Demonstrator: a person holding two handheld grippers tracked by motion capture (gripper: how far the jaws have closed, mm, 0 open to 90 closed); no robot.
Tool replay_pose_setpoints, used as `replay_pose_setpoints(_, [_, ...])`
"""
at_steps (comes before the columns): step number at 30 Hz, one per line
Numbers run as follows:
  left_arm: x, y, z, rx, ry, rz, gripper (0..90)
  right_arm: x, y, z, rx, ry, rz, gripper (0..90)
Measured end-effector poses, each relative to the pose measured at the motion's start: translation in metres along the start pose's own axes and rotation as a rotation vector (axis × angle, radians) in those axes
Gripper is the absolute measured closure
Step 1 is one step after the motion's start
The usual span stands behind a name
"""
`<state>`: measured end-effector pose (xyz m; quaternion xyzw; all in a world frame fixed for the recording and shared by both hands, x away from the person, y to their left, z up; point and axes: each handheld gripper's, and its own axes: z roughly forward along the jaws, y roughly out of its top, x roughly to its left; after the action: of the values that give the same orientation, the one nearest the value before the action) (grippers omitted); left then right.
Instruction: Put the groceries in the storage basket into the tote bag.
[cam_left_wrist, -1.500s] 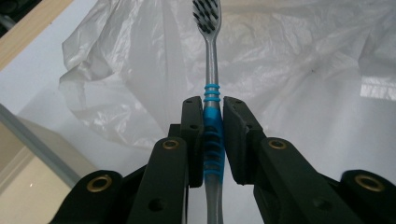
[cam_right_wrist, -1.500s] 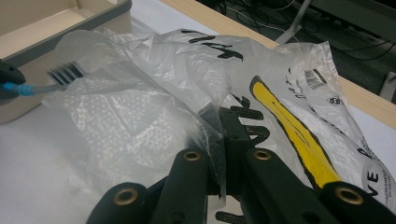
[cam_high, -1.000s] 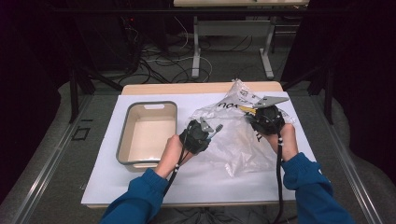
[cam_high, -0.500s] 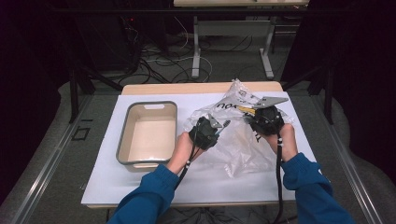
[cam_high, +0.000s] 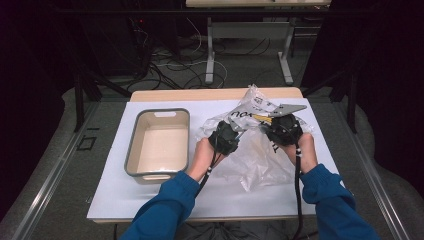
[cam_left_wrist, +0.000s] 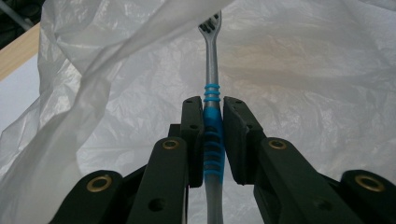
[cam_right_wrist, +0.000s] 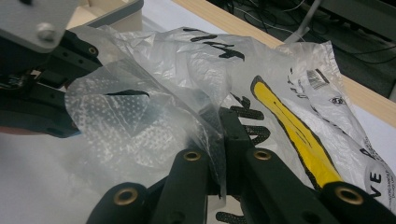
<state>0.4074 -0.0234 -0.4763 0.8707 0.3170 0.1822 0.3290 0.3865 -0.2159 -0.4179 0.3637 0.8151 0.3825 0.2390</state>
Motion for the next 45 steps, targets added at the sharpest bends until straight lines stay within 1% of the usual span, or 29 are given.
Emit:
replay_pose_setpoints(1, [0.001,0.002,0.0,0.012,-0.001,0.005,79.2,0.0,0.0,0.0,0.001,0.002,0.001,90.0])
replay_pose_setpoints(3, [0.002,0.003,0.003,0.004,-0.001,-0.011,79.2,0.001,0.0,0.0,0.007,0.006,0.005,90.0])
replay_pose_setpoints(4, [0.003,0.004,0.004,0.01,0.001,-0.008,79.2,0.0,0.0,0.0,0.006,0.005,0.001,90.0])
replay_pose_setpoints(5, [0.003,0.004,0.006,0.007,-0.002,-0.014,79.2,0.001,0.0,0.0,0.008,0.004,0.005,90.0])
replay_pose_setpoints(6, [0.004,0.005,0.006,0.005,0.001,-0.016,79.2,0.0,0.0,0.0,0.007,0.004,0.004,90.0])
replay_pose_setpoints(8, [0.003,0.005,0.009,-0.004,0.012,-0.035,79.2,0.0,0.0,0.0,0.009,0.005,0.006,90.0])
replay_pose_setpoints(9, [0.004,0.005,0.01,-0.014,0.022,-0.029,79.2,0.0,0.0,0.001,0.008,0.006,0.002,90.0])
replay_pose_setpoints(10, [0.004,0.006,0.011,-0.013,0.024,-0.042,79.2,0.0,-0.001,0.001,0.009,0.007,0.001,90.0])
replay_pose_setpoints(11, [0.004,0.006,0.011,-0.013,0.024,-0.042,79.2,0.0,-0.001,0.001,0.011,0.008,0.004,90.0])
replay_pose_setpoints(12, [0.007,0.007,0.012,-0.001,0.027,-0.037,79.1,0.0,-0.001,0.002,0.008,0.009,-0.001,90.0])
replay_pose_setpoints(15, [0.007,0.008,0.014,-0.015,0.03,-0.051,79.1,0.001,-0.001,0.003,0.014,0.007,0.0,90.0])
replay_pose_setpoints(16, [0.008,0.009,0.013,-0.007,0.031,-0.045,79.1,0.001,-0.001,0.003,0.015,0.006,-0.001,90.0])
replay_pose_setpoints(17, [0.008,0.01,0.014,-0.011,0.029,-0.051,79.1,0.001,-0.001,0.003,0.015,0.007,-0.002,90.0])
replay_pose_setpoints(18, [0.008,0.011,0.014,-0.004,0.029,-0.049,79.1,0.001,-0.001,0.003,0.015,0.004,-0.001,90.0])
replay_pose_setpoints(20, [0.008,0.012,0.016,-0.01,0.031,-0.053,79.1,0.001,-0.001,0.003,0.015,0.006,-0.001,90.0])
replay_pose_setpoints(21, [0.009,0.013,0.016,0.0,0.025,-0.05,79.1,0.001,-0.001,0.003,0.015,0.006,0.0,90.0])
replay_pose_setpoints(26, [0.007,0.014,0.02,-0.012,0.036,-0.064,79.1,0.001,-0.001,0.003,0.016,0.006,0.001,90.0])
replay_pose_setpoints(27, [0.007,0.014,0.02,-0.006,0.035,-0.063,79.1,0.001,-0.001,0.004,0.017,0.007,0.001,90.0])
replay_pose_setpoints(31, [0.007,0.016,0.021,-0.019,0.041,-0.069,79.1,0.001,-0.002,0.005,0.015,0.011,0.0,90.0])
replay_pose_setpoints(32, [0.007,0.016,0.021,-0.026,0.047,-0.059,79.1,0.001,-0.002,0.005,0.019,0.012,0.002,90.0])
replay_pose_setpoints(33, [0.007,0.017,0.021,-0.021,0.04,-0.068,79.1,0.0,-0.002,0.005,0.019,0.014,0.005,90.0])
replay_pose_setpoints(34, [0.007,0.017,0.02,-0.018,0.036,-0.068,79.1,0.0,-0.002,0.005,0.02,0.005,0.004,90.0])
replay_pose_setpoints(36, [0.008,0.018,0.019,-0.035,0.044,-0.059,79.1,0.0,-0.002,0.005,0.024,0.012,0.013,90.0])
replay_pose_setpoints(37, [0.007,0.019,0.018,-0.038,0.05,-0.064,79.1,0.0,-0.002,0.005,0.023,0.014,0.014,90.0])
replay_pose_setpoints(39, [0.007,0.02,0.019,-0.06,0.061,-0.067,79.1,0.0,-0.002,0.006,0.025,0.011,0.002,90.0])
replay_pose_setpoints(40, [0.007,0.02,0.019,-0.06,0.064,-0.067,79.1,0.0,-0.002,0.006,0.025,0.019,0.002,90.0])
replay_pose_setpoints(42, [0.007,0.021,0.021,-0.055,0.063,-0.068,79.1,0.001,-0.002,0.007,0.024,0.018,0.0,90.0])
replay_pose_setpoints(43, [0.006,0.021,0.022,-0.065,0.069,-0.074,79.1,0.001,-0.002,0.007,0.024,0.017,0.0,90.0])
replay_pose_setpoints(45, [0.006,0.021,0.024,-0.068,0.068,-0.07,79.0,0.001,-0.002,0.007,0.031,0.018,0.001,90.0])
